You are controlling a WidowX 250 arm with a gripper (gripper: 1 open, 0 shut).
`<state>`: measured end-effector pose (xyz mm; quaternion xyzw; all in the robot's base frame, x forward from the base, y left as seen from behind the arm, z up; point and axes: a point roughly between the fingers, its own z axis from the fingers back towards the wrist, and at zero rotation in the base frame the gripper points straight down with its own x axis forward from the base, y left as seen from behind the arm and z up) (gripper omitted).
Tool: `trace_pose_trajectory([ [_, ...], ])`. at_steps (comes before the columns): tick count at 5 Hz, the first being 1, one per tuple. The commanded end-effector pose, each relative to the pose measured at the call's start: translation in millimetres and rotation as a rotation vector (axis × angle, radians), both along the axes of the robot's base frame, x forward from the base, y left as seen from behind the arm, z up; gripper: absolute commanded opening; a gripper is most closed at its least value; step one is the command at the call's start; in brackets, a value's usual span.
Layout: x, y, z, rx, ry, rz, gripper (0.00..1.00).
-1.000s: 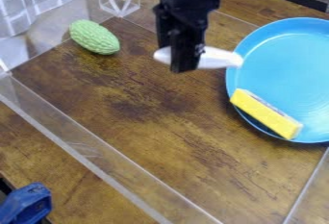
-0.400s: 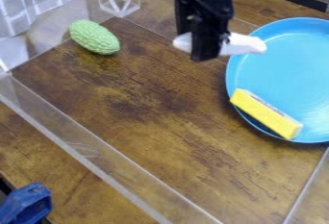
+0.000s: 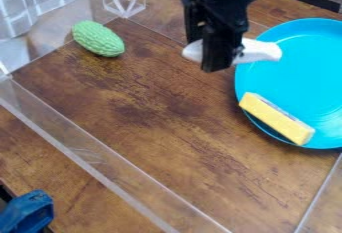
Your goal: Put the white object in the blue tray
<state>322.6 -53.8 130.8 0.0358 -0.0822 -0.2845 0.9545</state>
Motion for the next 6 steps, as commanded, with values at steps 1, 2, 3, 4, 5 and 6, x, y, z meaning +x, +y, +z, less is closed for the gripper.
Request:
trace_pose_trajectory([
  [1,-2.6,-3.7,28.8,0.001,-0.101,-0.008,0.0],
  [2,-3.9,-3.9,23.1,0.014,-0.12,-0.002,0.0],
  [3,-4.8,-4.4,26.2,0.025,-0.137,0.004,0.0],
  [4,-5.0,-3.9,28.5,0.035,-0.148,0.018,0.0],
  [5,-6.0,-4.0,26.4,0.045,-0.163,0.027,0.0],
  [6,-6.4,-4.1,28.3,0.054,-0.174,0.043,0.0],
])
